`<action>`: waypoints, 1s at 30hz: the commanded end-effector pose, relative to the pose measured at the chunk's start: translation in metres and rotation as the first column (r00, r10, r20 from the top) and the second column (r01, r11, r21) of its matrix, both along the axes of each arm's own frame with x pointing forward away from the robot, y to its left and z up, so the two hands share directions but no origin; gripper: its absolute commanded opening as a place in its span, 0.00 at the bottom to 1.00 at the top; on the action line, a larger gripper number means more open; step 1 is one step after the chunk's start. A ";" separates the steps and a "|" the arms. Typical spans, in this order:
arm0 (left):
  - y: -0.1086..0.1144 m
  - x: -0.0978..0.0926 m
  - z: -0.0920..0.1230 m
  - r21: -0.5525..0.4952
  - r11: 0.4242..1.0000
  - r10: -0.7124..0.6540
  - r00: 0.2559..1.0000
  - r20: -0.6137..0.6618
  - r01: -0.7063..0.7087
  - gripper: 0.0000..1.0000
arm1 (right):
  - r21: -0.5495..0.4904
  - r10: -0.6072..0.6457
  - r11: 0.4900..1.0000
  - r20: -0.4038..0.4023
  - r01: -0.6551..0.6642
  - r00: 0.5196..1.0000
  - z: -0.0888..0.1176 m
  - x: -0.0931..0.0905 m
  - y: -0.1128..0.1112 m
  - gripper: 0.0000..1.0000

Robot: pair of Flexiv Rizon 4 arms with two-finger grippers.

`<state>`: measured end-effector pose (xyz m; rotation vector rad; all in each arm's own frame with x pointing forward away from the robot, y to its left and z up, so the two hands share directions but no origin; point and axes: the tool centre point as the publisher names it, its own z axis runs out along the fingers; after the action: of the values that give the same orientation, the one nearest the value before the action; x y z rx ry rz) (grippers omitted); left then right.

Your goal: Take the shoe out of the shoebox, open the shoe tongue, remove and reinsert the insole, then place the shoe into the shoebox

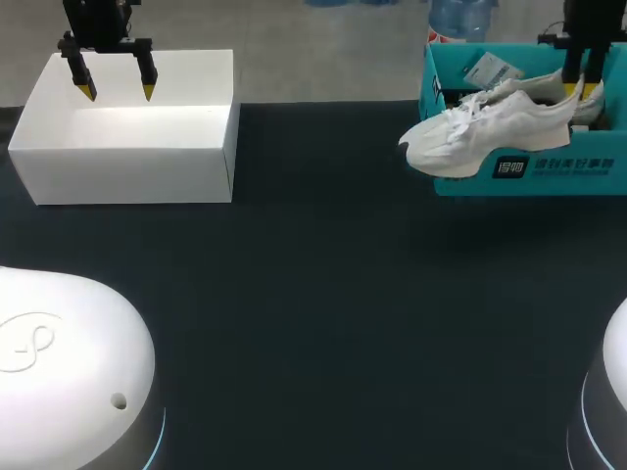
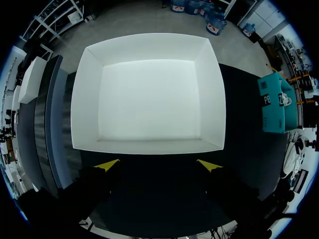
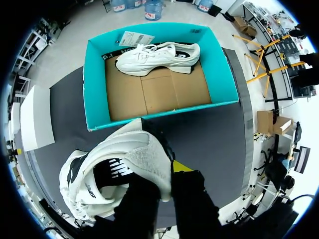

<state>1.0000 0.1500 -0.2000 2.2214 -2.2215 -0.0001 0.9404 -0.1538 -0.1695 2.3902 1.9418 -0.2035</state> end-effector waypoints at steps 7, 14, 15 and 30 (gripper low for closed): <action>0.000 0.000 0.000 0.000 1.000 0.000 1.000 0.000 0.000 1.00 | -0.035 0.038 0.999 0.053 -0.036 0.998 -0.009 -0.047 0.069 0.00; 0.000 0.000 0.000 0.000 1.000 0.000 1.000 0.000 0.000 1.00 | 0.019 0.055 0.998 0.043 -0.056 0.998 -0.019 -0.070 0.114 0.00; 0.000 0.000 0.000 0.000 1.000 0.000 1.000 0.000 0.000 1.00 | 0.023 0.059 0.998 0.032 -0.059 0.998 -0.021 -0.072 0.120 0.00; 0.000 0.000 0.000 0.000 1.000 0.000 1.000 0.000 0.000 1.00 | 0.088 0.058 0.995 -0.059 -0.053 0.997 -0.033 -0.104 0.172 0.00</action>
<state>1.0000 0.1500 -0.2000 2.2214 -2.2216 0.0000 0.8313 0.0149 -0.2015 2.4047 2.0803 -0.1789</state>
